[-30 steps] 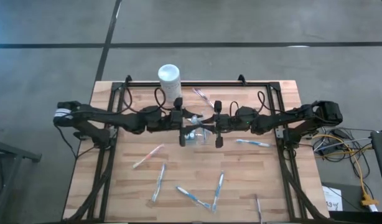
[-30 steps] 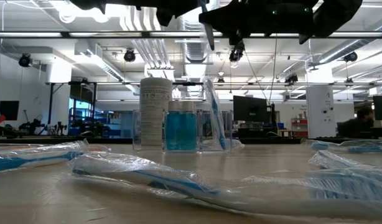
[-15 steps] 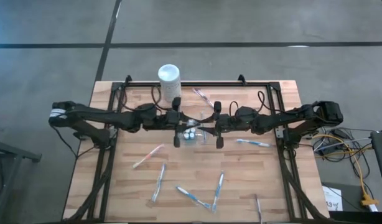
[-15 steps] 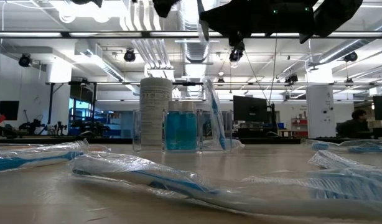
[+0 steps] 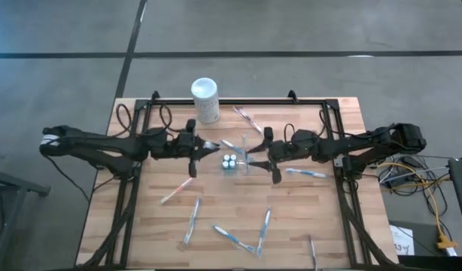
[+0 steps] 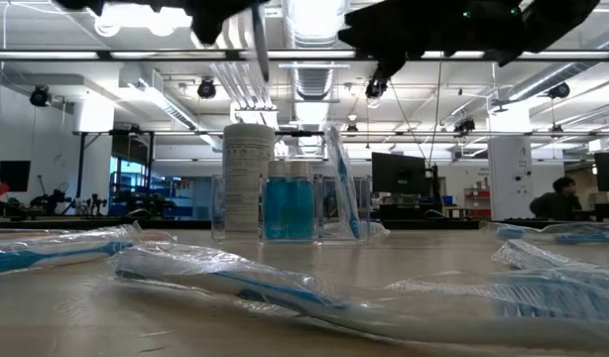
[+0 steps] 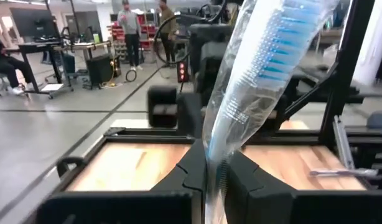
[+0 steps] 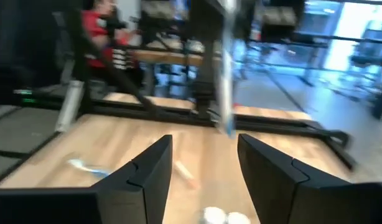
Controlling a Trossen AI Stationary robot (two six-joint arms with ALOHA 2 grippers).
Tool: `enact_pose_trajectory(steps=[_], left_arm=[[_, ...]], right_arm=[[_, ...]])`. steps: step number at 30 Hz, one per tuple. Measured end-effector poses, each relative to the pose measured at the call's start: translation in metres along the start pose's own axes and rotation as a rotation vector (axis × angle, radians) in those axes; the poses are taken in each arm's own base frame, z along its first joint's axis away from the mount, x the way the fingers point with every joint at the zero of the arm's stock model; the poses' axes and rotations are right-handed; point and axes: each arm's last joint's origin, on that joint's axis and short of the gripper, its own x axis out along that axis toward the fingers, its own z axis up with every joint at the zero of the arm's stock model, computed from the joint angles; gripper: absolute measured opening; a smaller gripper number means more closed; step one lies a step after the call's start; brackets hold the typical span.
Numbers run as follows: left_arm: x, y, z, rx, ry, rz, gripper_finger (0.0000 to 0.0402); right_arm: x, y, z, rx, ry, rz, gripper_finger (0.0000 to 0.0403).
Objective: Pick & Place toothbrushing station
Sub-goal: Put the blue toothbrush into the transparent organizer
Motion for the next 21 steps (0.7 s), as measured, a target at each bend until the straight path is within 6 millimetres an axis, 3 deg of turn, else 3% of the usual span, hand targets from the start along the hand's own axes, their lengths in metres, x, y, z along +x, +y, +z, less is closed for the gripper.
enact_pose_trajectory(steps=[5, 8, 14, 21], left_arm=[[-0.013, 0.006, -0.054, -0.099, -0.050, 0.024, 0.0024], [-0.021, 0.010, -0.074, -0.138, -0.049, 0.072, 0.0024], [-0.024, 0.014, -0.091, -0.159, -0.010, 0.160, 0.0024], [-0.011, 0.014, -0.113, -0.180, 0.057, 0.208, 0.0024]], right_arm=[[-0.012, 0.012, -0.020, 0.010, 0.003, 0.077, 0.0165], [-0.019, 0.016, -0.031, 0.008, -0.015, 0.088, 0.0161], [-0.031, 0.019, -0.051, 0.016, -0.003, 0.089, 0.0155], [-0.037, 0.020, -0.053, 0.006, -0.062, 0.085, 0.0157]])
